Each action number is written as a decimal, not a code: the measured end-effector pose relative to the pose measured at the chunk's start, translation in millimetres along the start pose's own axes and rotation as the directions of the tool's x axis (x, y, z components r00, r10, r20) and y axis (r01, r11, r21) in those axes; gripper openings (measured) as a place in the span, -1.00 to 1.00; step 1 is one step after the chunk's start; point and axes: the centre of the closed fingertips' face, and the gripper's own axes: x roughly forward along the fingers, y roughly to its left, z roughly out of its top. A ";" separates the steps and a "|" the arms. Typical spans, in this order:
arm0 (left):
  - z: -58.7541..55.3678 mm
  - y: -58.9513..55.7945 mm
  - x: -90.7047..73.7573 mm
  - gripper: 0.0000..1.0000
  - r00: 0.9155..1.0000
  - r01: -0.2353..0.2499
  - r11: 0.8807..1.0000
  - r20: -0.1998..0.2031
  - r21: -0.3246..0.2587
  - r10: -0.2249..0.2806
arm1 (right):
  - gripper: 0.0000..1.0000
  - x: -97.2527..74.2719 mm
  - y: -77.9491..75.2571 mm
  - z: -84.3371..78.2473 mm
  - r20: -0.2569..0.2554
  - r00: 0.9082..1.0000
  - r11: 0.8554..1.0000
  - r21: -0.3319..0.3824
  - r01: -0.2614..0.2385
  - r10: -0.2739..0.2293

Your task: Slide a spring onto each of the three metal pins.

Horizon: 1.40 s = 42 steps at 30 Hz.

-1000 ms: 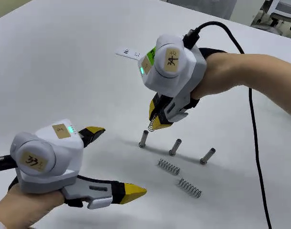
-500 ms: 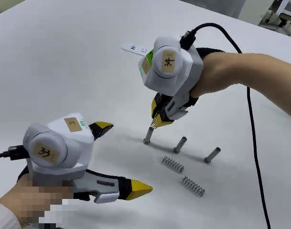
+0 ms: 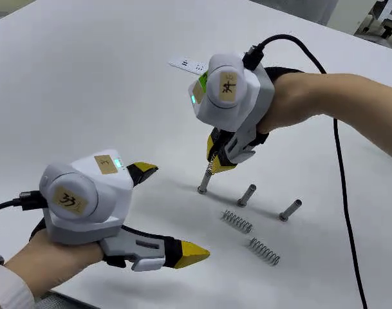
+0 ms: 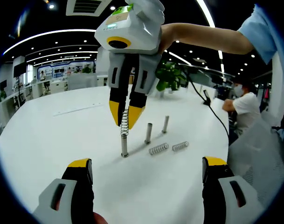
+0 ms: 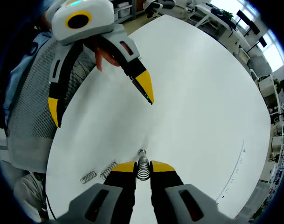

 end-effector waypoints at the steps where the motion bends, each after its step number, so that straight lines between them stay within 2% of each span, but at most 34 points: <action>1: 0.2 -0.2 0.0 0.99 1.000 0.000 1.000 0.001 -0.001 0.000 | -0.75 0.1 0.7 0.2 0.002 1.000 1.000 0.002 -0.002 0.002; 9: 0.2 1.5 -0.5 0.98 1.000 -0.005 1.000 0.003 -0.010 0.005 | -0.75 3.6 0.2 1.4 -0.008 1.000 1.000 -0.010 -0.004 0.004; 19: -0.9 2.5 -1.3 0.99 1.000 -0.009 1.000 0.002 -0.016 0.009 | -0.75 16.8 1.1 0.1 -0.022 1.000 1.000 -0.005 -0.012 0.012; 22: -1.8 1.3 -1.2 0.99 1.000 -0.005 1.000 -0.004 -0.014 0.005 | -0.75 24.5 -0.3 -3.4 -0.041 0.999 1.000 -0.012 -0.009 0.009; 31: -2.8 2.3 -2.0 0.99 1.000 -0.001 1.000 -0.003 -0.021 0.001 | -0.75 38.6 2.3 -5.3 -0.035 0.999 1.000 0.021 -0.023 0.024; 42: -5.6 2.6 -1.9 0.99 1.000 0.003 1.000 -0.013 -0.021 -0.003 | -0.75 54.1 1.0 -7.2 -0.029 0.999 0.999 0.047 -0.018 0.020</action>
